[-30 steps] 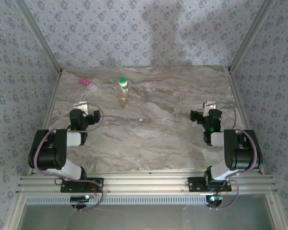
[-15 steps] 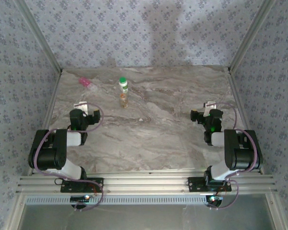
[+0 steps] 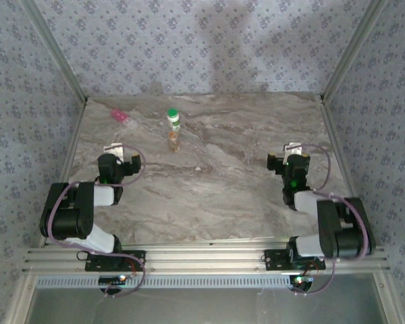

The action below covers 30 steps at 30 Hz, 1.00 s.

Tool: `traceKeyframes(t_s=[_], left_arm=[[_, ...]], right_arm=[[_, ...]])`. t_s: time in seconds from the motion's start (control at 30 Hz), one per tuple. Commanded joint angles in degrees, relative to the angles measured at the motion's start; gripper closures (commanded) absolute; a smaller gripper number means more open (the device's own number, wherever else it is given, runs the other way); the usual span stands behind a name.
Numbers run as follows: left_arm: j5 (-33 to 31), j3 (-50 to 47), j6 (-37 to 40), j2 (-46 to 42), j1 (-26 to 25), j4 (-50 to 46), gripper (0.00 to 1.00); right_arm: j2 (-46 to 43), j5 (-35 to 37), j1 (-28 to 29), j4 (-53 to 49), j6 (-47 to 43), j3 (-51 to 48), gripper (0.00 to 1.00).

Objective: Sort the pills into containers

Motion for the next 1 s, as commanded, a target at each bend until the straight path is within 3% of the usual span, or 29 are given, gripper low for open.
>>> traceKeyframes(t_s=[0.0,0.07,0.23,0.4,0.47,0.53,0.67,0.87,0.97], left_arm=[[1.15,1.48,0.69,0.53,0.67,1.80,0.01],[1.24,1.50,0.74,0.56,0.74,1.79,0.01],[1.56,1.57,0.64,0.50,0.94,1.72,0.01],[0.62,2.60,-0.31,-0.25,1.33,-0.33,0.01],[-2.43,6.02,-0.36,-3.24,0.40,-9.42,0.01],[-10.31,12.25,-3.02,-6.27,-0.52,-22.60,0.01],[-18.75,22.22,-17.59,-8.16,1.54,-39.79,0.01],[-6.90,33.30,-29.83,-0.23,6.70,-44.94,0.01],[-8.47,45.04,-34.42,7.88,7.20,-55.72,0.01]], right_arm=[[-7.17,12.65,1.47,-11.31,6.74,3.01,0.00],[-9.04,14.74,2.10,-14.22,8.80,3.30,0.00],[-11.65,10.59,4.64,-24.54,12.66,8.20,0.00],[-14.68,8.49,9.96,-28.33,14.16,9.11,0.00],[-15.06,7.31,11.02,-28.08,14.19,9.39,0.00],[-15.17,6.71,11.88,-28.50,14.43,10.07,0.00],[-15.24,5.75,12.97,-27.47,15.09,9.72,0.00],[-14.72,4.66,13.06,-27.44,16.82,9.71,0.00],[-14.93,4.48,13.06,-27.81,17.23,9.80,0.00]])
